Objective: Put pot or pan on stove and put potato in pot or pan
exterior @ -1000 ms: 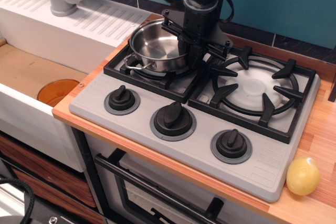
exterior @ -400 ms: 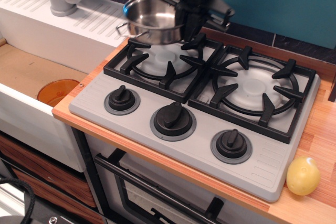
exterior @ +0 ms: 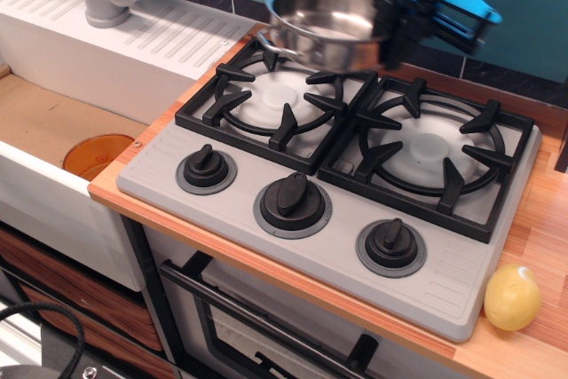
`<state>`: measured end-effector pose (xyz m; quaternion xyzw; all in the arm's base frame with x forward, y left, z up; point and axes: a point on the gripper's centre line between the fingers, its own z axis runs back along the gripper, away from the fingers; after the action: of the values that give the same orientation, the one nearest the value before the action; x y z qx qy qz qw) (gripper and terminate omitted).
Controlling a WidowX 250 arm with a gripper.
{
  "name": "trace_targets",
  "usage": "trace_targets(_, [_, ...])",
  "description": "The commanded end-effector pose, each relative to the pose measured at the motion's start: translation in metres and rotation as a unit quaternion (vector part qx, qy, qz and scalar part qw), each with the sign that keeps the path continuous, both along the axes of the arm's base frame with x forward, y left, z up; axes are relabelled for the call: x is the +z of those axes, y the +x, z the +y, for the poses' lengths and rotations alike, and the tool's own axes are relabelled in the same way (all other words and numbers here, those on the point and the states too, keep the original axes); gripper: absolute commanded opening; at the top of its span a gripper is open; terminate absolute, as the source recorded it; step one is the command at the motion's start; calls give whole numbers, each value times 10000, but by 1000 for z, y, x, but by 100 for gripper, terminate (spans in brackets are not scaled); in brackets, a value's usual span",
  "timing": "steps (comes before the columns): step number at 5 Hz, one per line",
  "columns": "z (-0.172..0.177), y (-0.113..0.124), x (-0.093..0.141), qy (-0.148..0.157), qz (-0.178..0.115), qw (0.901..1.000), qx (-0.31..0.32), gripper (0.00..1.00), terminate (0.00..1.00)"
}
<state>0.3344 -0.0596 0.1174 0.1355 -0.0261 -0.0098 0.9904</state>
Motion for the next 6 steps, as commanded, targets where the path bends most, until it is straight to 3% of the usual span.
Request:
trace_targets(1, [-41, -5, 23, -41, -683, 9975, 203, 0, 0])
trace_targets(5, [-73, 21, -42, -321, -1327, 9900, 341, 0, 0])
trace_targets(6, [-81, 26, -50, -337, -1417, 9883, 442, 0, 0])
